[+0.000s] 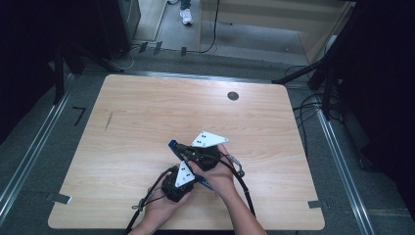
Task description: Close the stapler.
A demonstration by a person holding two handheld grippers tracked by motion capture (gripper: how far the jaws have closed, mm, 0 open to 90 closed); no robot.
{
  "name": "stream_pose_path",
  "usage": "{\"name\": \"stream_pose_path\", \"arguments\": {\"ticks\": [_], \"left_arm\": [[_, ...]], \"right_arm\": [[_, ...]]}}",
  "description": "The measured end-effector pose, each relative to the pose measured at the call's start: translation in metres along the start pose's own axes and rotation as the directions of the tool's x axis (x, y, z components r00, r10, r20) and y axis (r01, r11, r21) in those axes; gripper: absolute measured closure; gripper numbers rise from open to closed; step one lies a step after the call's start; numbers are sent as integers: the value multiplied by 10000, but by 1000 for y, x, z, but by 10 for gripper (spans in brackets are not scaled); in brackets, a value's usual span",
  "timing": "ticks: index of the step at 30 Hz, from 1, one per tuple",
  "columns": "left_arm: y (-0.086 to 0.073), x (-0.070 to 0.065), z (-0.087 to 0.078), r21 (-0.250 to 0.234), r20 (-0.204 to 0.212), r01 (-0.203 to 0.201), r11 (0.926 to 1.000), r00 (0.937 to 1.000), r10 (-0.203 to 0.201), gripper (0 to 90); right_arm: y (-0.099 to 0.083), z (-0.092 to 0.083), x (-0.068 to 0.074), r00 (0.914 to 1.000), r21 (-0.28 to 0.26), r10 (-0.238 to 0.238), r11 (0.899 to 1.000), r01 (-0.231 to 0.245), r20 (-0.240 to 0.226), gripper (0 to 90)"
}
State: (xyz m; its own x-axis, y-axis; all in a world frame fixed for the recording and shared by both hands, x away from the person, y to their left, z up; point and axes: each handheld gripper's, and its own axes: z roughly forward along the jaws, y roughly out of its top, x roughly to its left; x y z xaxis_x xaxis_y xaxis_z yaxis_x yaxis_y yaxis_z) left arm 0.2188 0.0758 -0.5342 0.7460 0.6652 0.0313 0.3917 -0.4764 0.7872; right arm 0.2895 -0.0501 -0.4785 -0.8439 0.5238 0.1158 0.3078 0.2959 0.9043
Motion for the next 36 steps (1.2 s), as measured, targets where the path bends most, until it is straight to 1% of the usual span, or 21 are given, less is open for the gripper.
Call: {"name": "stream_pose_path", "arguments": {"ticks": [6, 11, 12, 13, 14, 15, 16, 17, 18, 19, 20, 21, 22, 23, 24, 25, 26, 30, 34, 35, 36], "left_arm": [[0, 0, 0, 40, -18, -33, 10000, 10000, 33, 900], [0, 0, 0, 3, -4, 4, 10000, 10000, -4, 900], [0, 0, 0, 3, -4, 4, 10000, 10000, -4, 900], [0, 0, 0, 35, -11, -15, 10000, 10000, 15, 900], [0, 0, 0, 35, -11, -15, 10000, 10000, 15, 900], [0, 0, 0, 56, -3, -32, 10000, 10000, 32, 900], [0, 0, 0, 56, -3, -32, 10000, 10000, 32, 900], [0, 0, 0, 27, 56, 36, 10000, 10000, -36, 900], [0, 0, 0, 27, 56, 36, 10000, 10000, -36, 900], [0, 0, 0, 15, 23, 3, 10000, 10000, -3, 900], [0, 0, 0, 15, 23, 3, 10000, 10000, -3, 900], [0, 0, 0, 17, 24, 9, 10000, 10000, -9, 900], [0, 0, 0, 17, 24, 9, 10000, 10000, -9, 900], [0, 0, 0, 23, 25, 7, 10000, 10000, -7, 900], [0, 0, 0, 23, 25, 7, 10000, 10000, -7, 900], [0, 0, 0, 46, 17, -12, 10000, 10000, 12, 900], [0, 0, 0, 46, 17, -12, 10000, 10000, 12, 900], [0, 0, 0, 21, 31, 6, 10000, 10000, -6, 900], [0, 0, 0, 30, 28, -10, 10000, 10000, 10, 900], [0, 0, -1, 48, 16, -24, 10000, 10000, 24, 900], [0, 0, 0, 38, 16, -15, 10000, 10000, 15, 900]], "right_arm": [[2, 10, -2, 9996, 291, 245, 9993, -240, -161, 900], [4, 22, -5, 9987, 748, 438, 9963, -416, -278, 900], [4, 22, -5, 9987, 748, 438, 9963, -416, -278, 900], [3, 27, -6, 9983, 971, 508, 9941, -480, -272, 900], [3, 27, -6, 9983, 971, 508, 9941, -480, -272, 900], [0, 33, -6, 9989, 1368, 372, 9900, -330, -282, 900], [0, 33, -6, 9989, 1368, 372, 9900, -330, -282, 900], [-3, 37, -8, 9989, 1641, 354, 9860, -299, -307, 900], [-3, 37, -8, 9989, 1641, 354, 9860, -299, -307, 900], [-4, 41, -12, 9971, 1765, 613, 9829, -524, -452, 900], [-4, 41, -12, 9971, 1765, 613, 9829, -524, -452, 900], [-6, 44, -13, 9957, 1914, 786, 9792, -678, -495, 900], [-6, 44, -13, 9957, 1914, 786, 9792, -678, -495, 900], [-8, 50, -13, 9968, 2258, 672, 9726, -560, -422, 900], [-8, 50, -13, 9968, 2258, 672, 9726, -560, -422, 900], [-8, 51, -13, 9956, 2306, 838, 9704, -722, -411, 900], [-8, 51, -13, 9956, 2306, 838, 9704, -722, -411, 900], [-5, 52, -13, 9948, 2491, 938, 9651, -810, -399, 900], [-4, 47, -15, 9955, 2349, 897, 9687, -804, -291, 900], [-3, 41, -17, 9942, 2079, 1051, 9732, -985, -208, 900], [-3, 41, -17, 9942, 2079, 1051, 9732, -985, -208, 900]]}}
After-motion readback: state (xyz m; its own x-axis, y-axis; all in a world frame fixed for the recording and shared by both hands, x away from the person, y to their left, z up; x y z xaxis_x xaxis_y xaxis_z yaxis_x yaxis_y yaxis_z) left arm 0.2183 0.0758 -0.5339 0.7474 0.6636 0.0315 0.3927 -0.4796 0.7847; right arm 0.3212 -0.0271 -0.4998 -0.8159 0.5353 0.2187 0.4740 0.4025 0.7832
